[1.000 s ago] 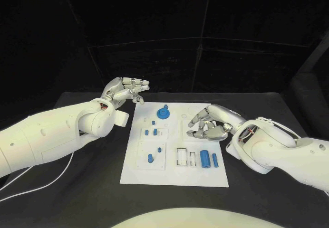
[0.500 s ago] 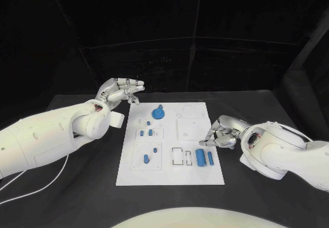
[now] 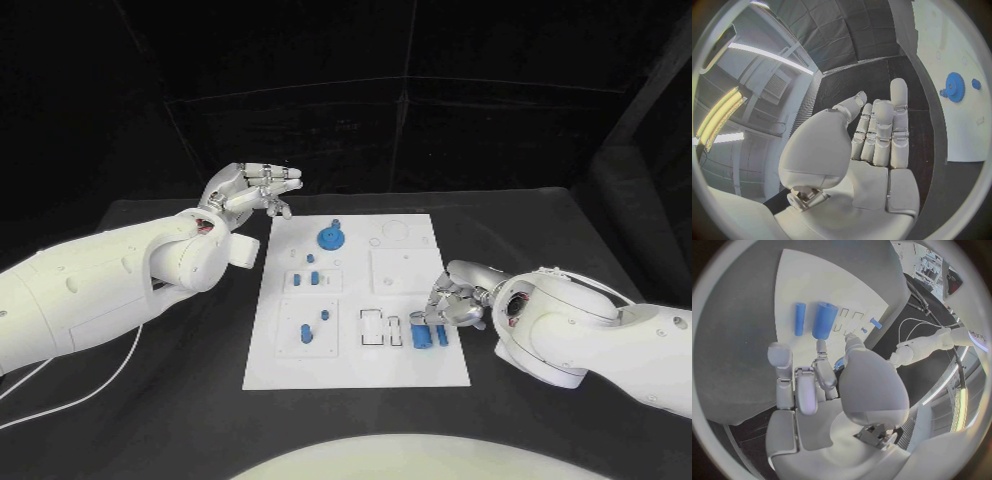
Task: Assemble the parts on the task board
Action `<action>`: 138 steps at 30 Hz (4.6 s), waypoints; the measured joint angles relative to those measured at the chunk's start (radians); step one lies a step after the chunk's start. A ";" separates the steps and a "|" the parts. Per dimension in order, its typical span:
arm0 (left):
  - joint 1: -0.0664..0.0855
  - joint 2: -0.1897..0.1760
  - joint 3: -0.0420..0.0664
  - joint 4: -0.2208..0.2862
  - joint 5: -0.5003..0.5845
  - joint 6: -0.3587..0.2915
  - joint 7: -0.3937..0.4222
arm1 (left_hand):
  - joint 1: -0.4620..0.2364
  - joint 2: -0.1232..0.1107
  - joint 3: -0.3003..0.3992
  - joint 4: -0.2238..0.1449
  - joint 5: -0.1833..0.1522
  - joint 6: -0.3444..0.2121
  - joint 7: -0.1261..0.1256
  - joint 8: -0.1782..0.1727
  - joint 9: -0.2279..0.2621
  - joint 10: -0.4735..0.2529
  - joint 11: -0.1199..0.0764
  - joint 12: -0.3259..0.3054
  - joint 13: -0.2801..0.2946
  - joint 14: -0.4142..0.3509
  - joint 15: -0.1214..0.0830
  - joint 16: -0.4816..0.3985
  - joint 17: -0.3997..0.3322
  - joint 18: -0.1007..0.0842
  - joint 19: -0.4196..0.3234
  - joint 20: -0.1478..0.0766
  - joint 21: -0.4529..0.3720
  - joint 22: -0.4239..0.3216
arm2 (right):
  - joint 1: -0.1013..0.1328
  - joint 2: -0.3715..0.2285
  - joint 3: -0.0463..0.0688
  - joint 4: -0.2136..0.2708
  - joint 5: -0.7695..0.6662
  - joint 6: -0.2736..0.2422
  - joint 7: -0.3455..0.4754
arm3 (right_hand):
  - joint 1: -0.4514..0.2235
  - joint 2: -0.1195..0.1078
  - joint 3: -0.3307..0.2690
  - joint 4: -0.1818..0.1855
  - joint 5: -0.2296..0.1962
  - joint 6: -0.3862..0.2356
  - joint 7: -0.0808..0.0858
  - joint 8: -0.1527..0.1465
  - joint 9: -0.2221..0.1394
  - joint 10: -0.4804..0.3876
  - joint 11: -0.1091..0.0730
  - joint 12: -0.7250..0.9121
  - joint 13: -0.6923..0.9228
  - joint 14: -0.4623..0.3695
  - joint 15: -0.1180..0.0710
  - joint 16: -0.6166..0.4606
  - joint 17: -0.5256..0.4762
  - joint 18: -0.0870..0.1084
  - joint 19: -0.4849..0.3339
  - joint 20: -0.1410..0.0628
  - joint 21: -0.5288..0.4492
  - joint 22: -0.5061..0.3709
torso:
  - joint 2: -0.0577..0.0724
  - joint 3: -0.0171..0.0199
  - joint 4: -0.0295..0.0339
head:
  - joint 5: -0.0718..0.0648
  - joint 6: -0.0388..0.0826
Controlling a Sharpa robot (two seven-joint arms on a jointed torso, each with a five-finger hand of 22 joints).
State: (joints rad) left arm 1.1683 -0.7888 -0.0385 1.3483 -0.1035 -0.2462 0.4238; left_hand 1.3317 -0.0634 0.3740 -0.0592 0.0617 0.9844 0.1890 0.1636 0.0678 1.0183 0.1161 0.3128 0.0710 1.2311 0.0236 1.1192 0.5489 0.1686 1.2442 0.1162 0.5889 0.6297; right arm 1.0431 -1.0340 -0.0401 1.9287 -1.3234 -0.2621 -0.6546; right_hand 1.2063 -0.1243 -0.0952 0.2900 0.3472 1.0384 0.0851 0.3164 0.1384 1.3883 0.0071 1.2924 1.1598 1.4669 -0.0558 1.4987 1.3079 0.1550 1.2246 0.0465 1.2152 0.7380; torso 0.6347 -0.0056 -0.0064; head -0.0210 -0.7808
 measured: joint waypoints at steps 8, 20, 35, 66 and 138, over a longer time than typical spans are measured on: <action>0.000 0.000 0.000 -0.001 0.000 0.002 0.000 | 0.000 0.000 0.000 0.000 0.000 0.000 0.000 0.000 0.000 0.000 0.000 0.000 0.000 0.000 0.000 0.000 0.001 0.000 0.000 0.000 0.000 0.000 | -0.009 0.014 -0.001 -0.026 -0.017 0.021 -0.019 | 0.005 0.005 -0.004 0.001 0.000 0.000 0.000 0.005 0.002 0.000 0.000 0.000 0.003 0.000 0.000 0.000 0.000 0.000 0.000 0.000 0.000 0.000 | 0.000 -0.0010 0.0003 | 0.000 -0.004; -0.001 -0.003 -0.001 -0.001 0.000 0.005 -0.001 | 0.000 0.000 0.000 0.000 0.000 0.000 0.000 0.000 0.000 0.000 0.000 0.005 0.000 0.000 0.000 0.000 0.006 0.000 0.000 0.000 0.000 -0.001 | -0.031 0.041 -0.002 -0.043 -0.041 0.061 -0.038 | 0.009 0.009 -0.008 0.003 0.000 0.000 0.000 0.012 0.005 0.000 0.000 0.000 0.006 0.000 0.000 0.000 0.000 0.000 0.000 0.000 0.000 0.004 | 0.001 -0.0020 0.0005 | 0.005 -0.008; -0.001 -0.007 -0.001 0.000 0.000 0.008 -0.003 | 0.000 0.000 0.000 0.000 0.000 0.000 0.000 0.000 0.000 0.000 0.000 0.005 0.000 0.000 0.000 0.000 0.006 0.000 0.000 0.000 0.000 -0.001 | -0.048 0.085 0.003 -0.081 -0.070 0.067 -0.039 | 0.016 0.015 -0.017 0.001 0.008 -0.007 -0.002 0.029 0.012 0.000 0.000 0.000 0.007 0.000 0.000 0.005 0.000 0.000 0.000 0.000 0.000 0.004 | 0.001 -0.0016 -0.0013 | 0.009 -0.013; -0.001 -0.006 -0.001 0.001 0.000 0.011 -0.007 | 0.000 0.000 -0.003 -0.003 0.000 -0.004 -0.004 0.000 0.000 0.000 0.000 0.005 0.000 0.000 0.000 0.000 0.006 0.000 0.000 0.000 0.000 -0.001 | -0.055 0.076 -0.001 -0.002 -0.054 -0.060 0.049 | 0.063 0.063 -0.032 -0.001 0.109 -0.019 -0.009 0.059 0.025 0.004 -0.004 0.000 0.024 -0.004 -0.004 0.009 -0.001 0.000 0.007 0.000 0.011 0.023 | 0.000 -0.0034 0.0018 | 0.013 -0.004; 0.000 -0.001 -0.001 -0.001 0.000 0.014 -0.013 | 0.000 0.000 -0.003 -0.003 0.000 -0.003 -0.003 0.000 0.000 0.000 0.000 0.005 0.000 0.000 0.000 0.000 0.007 0.000 0.000 0.000 0.000 0.000 | -0.055 0.181 0.000 -0.051 -0.126 0.019 -0.021 | -0.131 0.060 -0.041 -0.003 -0.196 -0.001 -0.022 0.139 0.066 0.007 -0.022 -0.038 0.047 -0.004 -0.018 0.012 0.000 0.000 0.010 -0.011 0.004 0.008 | 0.000 -0.0019 -0.0015 | 0.022 -0.008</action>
State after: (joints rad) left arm 1.1680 -0.7894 -0.0395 1.3468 -0.1034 -0.2321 0.4108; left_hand 1.3317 -0.0634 0.3712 -0.0621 0.0617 0.9809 0.1855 0.1637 0.0678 1.0183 0.1161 0.3174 0.0710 1.2311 0.0236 1.1191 0.5555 0.1685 1.2441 0.1162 0.5889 0.6292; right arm 0.9884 -0.8529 -0.0402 1.8779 -1.4499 -0.2426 -0.6751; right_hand 1.0749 -0.0640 -0.1359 0.2873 0.1516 1.0378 0.0631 0.4554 0.2043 1.3952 -0.0146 1.2545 1.2070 1.4631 -0.0736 1.5108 1.3077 0.1553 1.2350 0.0355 1.2194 0.7464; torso 0.6348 -0.0075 -0.0080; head 0.0012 -0.7884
